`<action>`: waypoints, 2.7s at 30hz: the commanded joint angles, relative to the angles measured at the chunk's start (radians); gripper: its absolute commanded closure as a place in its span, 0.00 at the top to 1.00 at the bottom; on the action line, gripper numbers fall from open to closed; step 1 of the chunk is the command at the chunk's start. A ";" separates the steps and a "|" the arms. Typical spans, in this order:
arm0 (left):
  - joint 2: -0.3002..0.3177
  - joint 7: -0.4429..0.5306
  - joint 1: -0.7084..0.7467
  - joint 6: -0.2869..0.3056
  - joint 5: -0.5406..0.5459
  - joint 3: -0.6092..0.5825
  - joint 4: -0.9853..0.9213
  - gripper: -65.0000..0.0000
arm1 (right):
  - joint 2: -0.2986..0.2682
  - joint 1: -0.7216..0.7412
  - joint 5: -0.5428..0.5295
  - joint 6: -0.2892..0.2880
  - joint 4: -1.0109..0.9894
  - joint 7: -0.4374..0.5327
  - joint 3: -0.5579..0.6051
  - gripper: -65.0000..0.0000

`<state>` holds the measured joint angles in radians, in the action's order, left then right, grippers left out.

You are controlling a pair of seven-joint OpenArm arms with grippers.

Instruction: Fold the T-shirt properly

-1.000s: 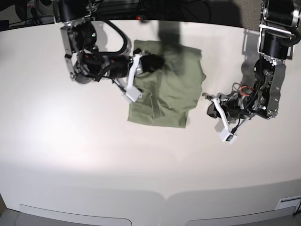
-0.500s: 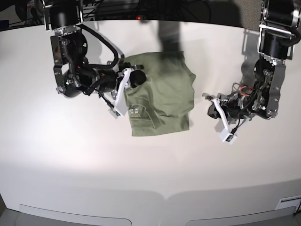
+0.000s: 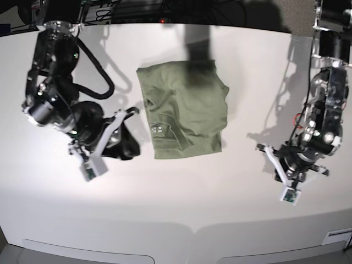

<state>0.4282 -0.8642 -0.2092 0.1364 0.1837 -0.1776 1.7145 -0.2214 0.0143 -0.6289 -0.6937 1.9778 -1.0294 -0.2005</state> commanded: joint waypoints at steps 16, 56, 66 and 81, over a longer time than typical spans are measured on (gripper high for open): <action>0.201 -0.122 0.678 -0.297 -0.451 0.006 0.515 0.00 | -0.022 -0.645 -0.385 -0.004 0.288 -0.213 -0.598 0.17; -0.115 0.451 0.835 0.133 -0.101 0.007 -0.710 0.00 | -0.042 -0.763 -0.154 -0.004 -0.723 0.145 -0.194 0.17; -0.156 0.545 0.669 0.179 -0.104 0.007 -1.109 0.00 | -0.042 -0.409 0.218 -0.004 -1.205 0.433 0.021 0.17; -0.172 0.496 0.636 0.179 -0.158 0.008 -1.015 0.00 | -0.076 -0.241 0.443 0.122 -1.402 0.737 0.279 0.17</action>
<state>0.2516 -0.3695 0.4160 0.3111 0.0231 -0.1711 0.6930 -0.2825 -0.2302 -0.1848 -0.5632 0.5709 -0.2939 0.0795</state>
